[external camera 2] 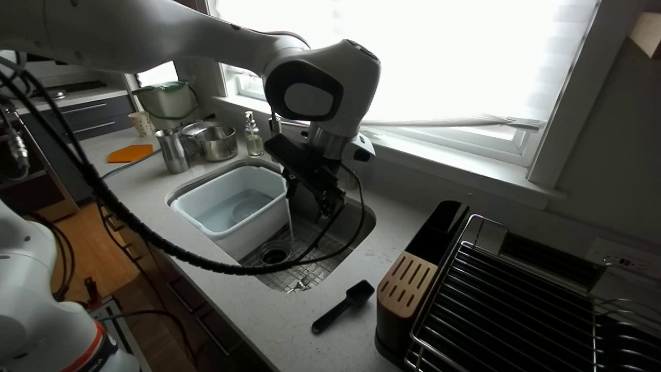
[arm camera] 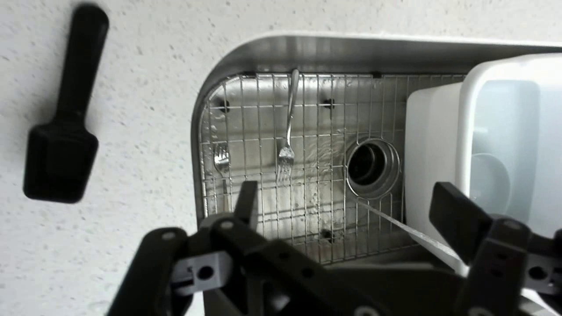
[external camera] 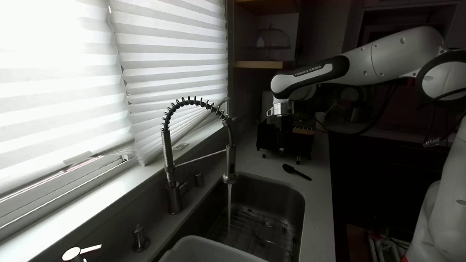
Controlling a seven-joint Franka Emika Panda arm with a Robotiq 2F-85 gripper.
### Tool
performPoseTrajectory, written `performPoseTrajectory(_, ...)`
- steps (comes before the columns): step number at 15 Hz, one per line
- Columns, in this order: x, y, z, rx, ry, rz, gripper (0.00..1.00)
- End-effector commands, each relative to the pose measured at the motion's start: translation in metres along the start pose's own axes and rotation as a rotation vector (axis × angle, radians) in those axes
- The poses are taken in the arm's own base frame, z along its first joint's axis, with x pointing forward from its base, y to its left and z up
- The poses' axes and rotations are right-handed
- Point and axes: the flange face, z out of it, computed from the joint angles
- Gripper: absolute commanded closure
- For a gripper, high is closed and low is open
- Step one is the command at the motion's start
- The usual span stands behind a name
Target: Open the tap using the tap faucet, pick up the scoop and use it to draw water and then put it on counter top on the right side of the sink
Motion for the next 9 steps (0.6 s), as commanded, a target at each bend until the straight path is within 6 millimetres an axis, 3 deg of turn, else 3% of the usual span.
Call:
performPoseTrajectory(1, -0.048, 0.002, 0.008, -0.067, 0.003, 0.041, 0.00)
performPoseTrajectory(9, -0.112, 0.042, 0.037, -0.211, 0.108, 0.106, 0.00)
